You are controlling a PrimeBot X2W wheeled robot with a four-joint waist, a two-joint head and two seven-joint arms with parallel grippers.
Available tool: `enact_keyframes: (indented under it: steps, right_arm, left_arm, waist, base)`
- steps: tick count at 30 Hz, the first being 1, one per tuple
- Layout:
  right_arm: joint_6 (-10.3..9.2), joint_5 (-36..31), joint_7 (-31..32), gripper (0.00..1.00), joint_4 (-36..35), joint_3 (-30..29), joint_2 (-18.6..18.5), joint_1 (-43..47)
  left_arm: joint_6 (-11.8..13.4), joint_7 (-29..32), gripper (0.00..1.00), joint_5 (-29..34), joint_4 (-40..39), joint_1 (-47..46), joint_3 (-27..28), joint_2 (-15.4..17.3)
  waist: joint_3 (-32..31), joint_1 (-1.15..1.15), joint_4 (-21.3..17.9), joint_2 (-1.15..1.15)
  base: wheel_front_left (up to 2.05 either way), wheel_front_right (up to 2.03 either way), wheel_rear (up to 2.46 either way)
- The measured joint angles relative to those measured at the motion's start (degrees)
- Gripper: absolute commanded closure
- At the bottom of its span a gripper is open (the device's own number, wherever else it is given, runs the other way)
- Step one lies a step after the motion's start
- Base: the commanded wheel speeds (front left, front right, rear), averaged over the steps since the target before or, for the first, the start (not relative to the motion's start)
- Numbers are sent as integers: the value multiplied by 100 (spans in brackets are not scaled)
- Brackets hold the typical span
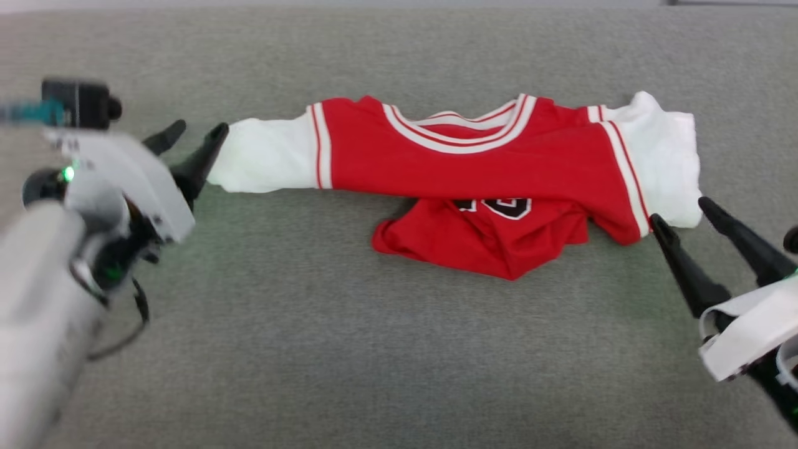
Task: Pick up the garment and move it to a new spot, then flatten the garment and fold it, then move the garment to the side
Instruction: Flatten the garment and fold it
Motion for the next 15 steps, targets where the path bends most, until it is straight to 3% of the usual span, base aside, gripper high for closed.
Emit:
enact_keyframes:
  steps: [3,7,10,15]
  right_arm:
    - [0,275,364,0,98,92,-345,-208]
    - [0,633,864,0,293,186,-1006,-584]
    - [1,902,1225,0,537,281,-1499,-902]
    - [0,1315,1725,0,943,712,-2366,-1526]
  left_arm:
    - [211,-1091,0,416,-342,502,0,-92]
    - [803,-2198,0,868,-868,1179,3,-316]
    - [1296,-2437,0,1445,-1336,1611,0,-409]
    - [1773,-2479,0,2204,-2125,2211,248,-590]
  waist:
    - [-40,0,131,0]
    - [-65,0,351,0]
    - [-56,0,541,0]
    - [26,0,876,0]
  base:
    - [0,0,0]
    - [0,0,0]
    - [0,0,0]
    - [0,0,0]
